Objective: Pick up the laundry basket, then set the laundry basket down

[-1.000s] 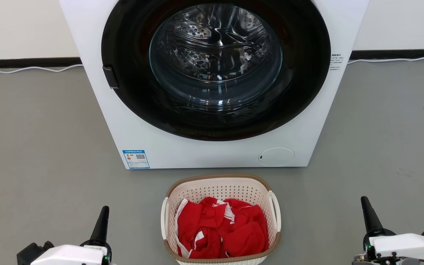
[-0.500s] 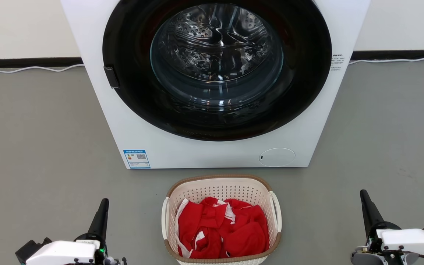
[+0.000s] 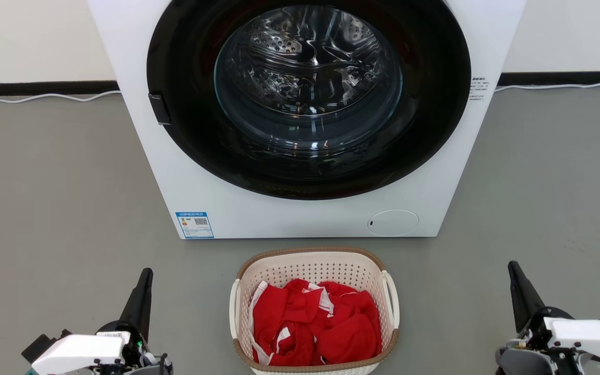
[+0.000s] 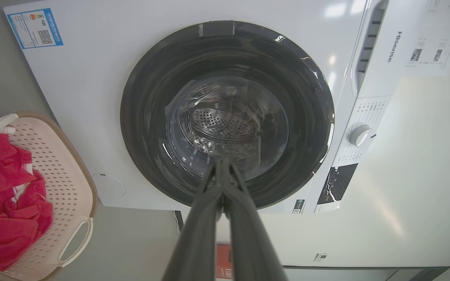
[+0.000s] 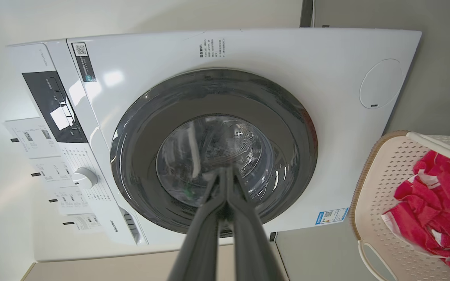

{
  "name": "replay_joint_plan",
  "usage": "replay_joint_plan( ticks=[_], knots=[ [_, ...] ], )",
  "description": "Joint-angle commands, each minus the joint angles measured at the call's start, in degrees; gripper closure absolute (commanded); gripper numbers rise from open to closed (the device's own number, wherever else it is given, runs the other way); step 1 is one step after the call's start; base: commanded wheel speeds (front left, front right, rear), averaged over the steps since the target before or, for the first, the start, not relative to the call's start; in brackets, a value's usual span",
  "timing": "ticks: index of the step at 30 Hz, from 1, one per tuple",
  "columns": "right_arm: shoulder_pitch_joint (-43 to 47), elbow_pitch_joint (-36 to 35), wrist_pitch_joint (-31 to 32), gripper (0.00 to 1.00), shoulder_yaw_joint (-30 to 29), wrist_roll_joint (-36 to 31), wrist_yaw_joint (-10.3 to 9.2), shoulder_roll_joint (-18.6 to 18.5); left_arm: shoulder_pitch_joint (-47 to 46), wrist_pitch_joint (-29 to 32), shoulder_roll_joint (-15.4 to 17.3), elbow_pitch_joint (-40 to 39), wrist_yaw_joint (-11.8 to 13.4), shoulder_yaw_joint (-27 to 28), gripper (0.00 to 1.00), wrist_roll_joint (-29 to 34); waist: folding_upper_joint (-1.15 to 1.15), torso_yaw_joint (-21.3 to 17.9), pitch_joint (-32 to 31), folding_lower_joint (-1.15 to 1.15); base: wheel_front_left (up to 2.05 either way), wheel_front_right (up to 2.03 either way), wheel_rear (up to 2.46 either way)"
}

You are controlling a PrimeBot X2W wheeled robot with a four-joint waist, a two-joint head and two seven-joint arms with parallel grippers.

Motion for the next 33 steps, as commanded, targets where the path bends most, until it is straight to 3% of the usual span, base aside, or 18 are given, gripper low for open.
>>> replay_joint_plan(
  ticks=[1, 33],
  knots=[
    [-3.1, -1.9, 0.6, 1.00, 1.1, 1.5, 0.42, -0.3, -3.2, 0.4, 0.8, -1.8, -0.8, 1.9, 1.00, -1.2, 0.00, 0.0, 0.0, 0.00, 0.00, 0.00, 0.00],
    [-3.1, -1.9, 0.6, 1.00, 1.1, 1.5, 0.42, -0.3, -3.2, 0.4, 0.8, -1.8, -0.8, 1.9, 1.00, -1.2, 0.00, 0.0, 0.0, 0.00, 0.00, 0.00, 0.00]
  ],
)
